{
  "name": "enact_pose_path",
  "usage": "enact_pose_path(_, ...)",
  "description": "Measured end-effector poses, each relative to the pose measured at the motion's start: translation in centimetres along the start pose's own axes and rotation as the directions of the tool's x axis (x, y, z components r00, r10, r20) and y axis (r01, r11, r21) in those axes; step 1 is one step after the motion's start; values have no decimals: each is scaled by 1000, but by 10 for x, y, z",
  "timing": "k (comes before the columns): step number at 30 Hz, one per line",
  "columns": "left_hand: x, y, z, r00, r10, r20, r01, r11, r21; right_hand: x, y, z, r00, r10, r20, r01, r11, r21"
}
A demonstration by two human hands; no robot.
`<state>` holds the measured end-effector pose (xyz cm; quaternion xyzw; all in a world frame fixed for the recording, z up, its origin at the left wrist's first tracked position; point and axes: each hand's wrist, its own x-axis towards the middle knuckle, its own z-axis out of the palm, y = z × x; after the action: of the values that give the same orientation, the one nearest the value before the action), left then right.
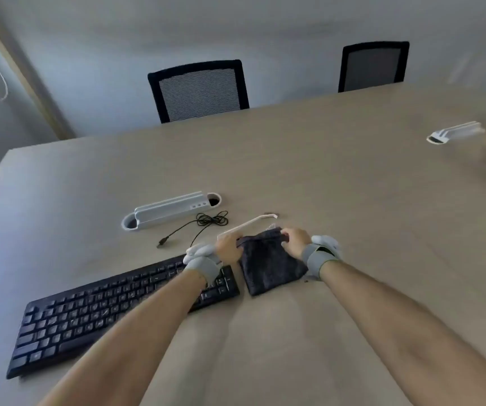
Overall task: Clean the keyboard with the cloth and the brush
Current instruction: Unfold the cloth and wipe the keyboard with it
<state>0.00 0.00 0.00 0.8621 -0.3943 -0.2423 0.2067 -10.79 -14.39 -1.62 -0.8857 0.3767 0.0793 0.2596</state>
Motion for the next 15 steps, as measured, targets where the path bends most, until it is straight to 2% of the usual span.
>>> enact_pose_path(5,23,-9,24,997,-68,21,68,997,32,13,6,19,993,-100,54,102,995,-24)
enact_pose_path(7,28,-14,28,998,-52,-33,53,998,34,19,7,27,990,-139,35,141,989,-38)
enact_pose_path(9,31,-13,29,992,-35,-121,31,999,-38,24,9,32,985,-173,-11,172,982,-75)
enact_pose_path(11,31,-10,27,980,19,-198,-47,990,-136,26,7,33,970,-228,-86,215,966,-144)
enact_pose_path(13,29,-8,21,963,91,-254,-143,970,-194,27,4,29,932,-300,-202,278,951,-133)
enact_pose_path(15,24,-7,11,941,122,-315,-201,951,-234,25,-2,20,857,-378,-350,373,924,-83)
